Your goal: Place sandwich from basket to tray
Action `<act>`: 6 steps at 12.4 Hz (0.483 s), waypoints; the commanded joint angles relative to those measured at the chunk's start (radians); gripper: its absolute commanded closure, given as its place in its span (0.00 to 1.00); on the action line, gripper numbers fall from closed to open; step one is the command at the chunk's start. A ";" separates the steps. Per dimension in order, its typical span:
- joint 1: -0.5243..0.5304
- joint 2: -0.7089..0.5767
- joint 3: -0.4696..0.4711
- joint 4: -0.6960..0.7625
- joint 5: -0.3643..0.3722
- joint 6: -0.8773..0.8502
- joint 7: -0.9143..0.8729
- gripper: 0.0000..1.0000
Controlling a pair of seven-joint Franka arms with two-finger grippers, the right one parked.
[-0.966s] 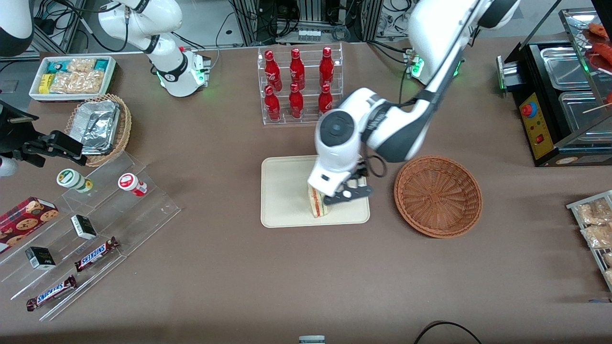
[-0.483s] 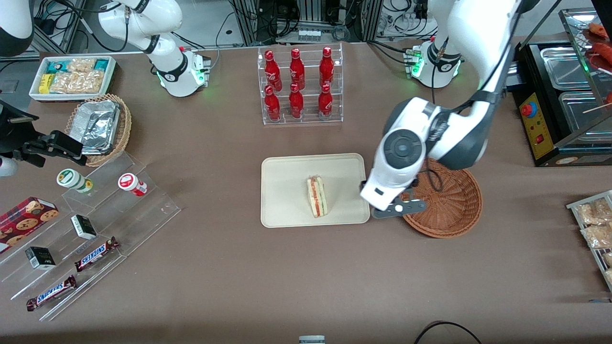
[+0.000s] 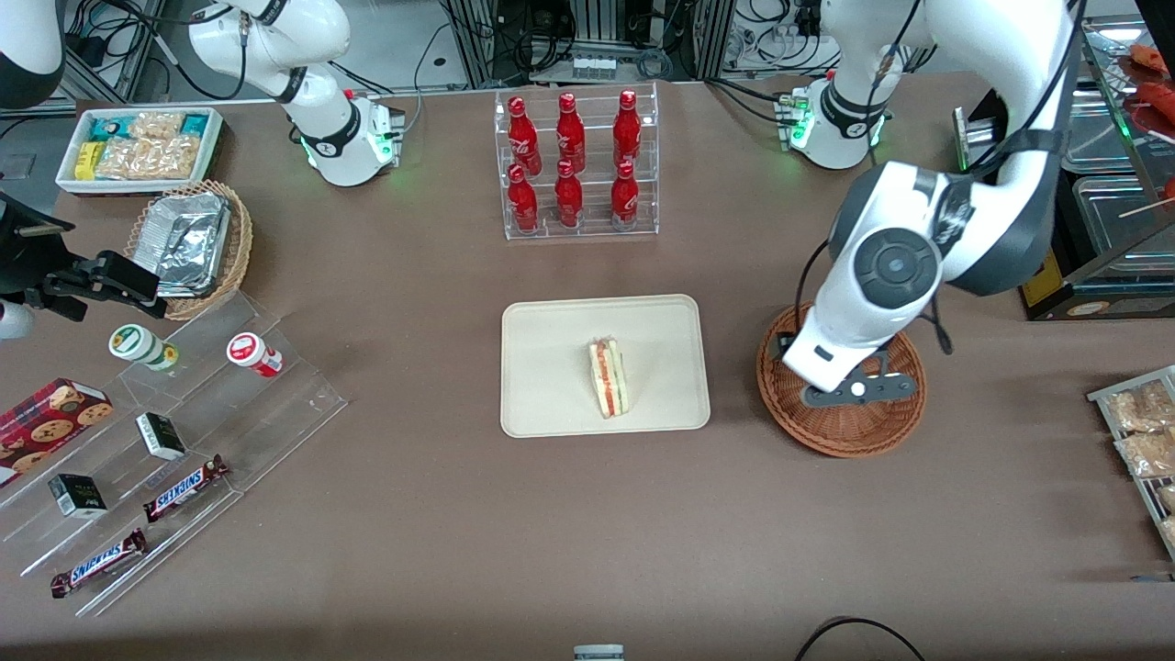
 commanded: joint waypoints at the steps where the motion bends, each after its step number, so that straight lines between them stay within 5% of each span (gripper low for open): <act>1: 0.086 -0.136 -0.014 -0.114 -0.037 -0.025 0.135 0.00; 6: 0.191 -0.285 -0.008 -0.081 -0.109 -0.255 0.376 0.00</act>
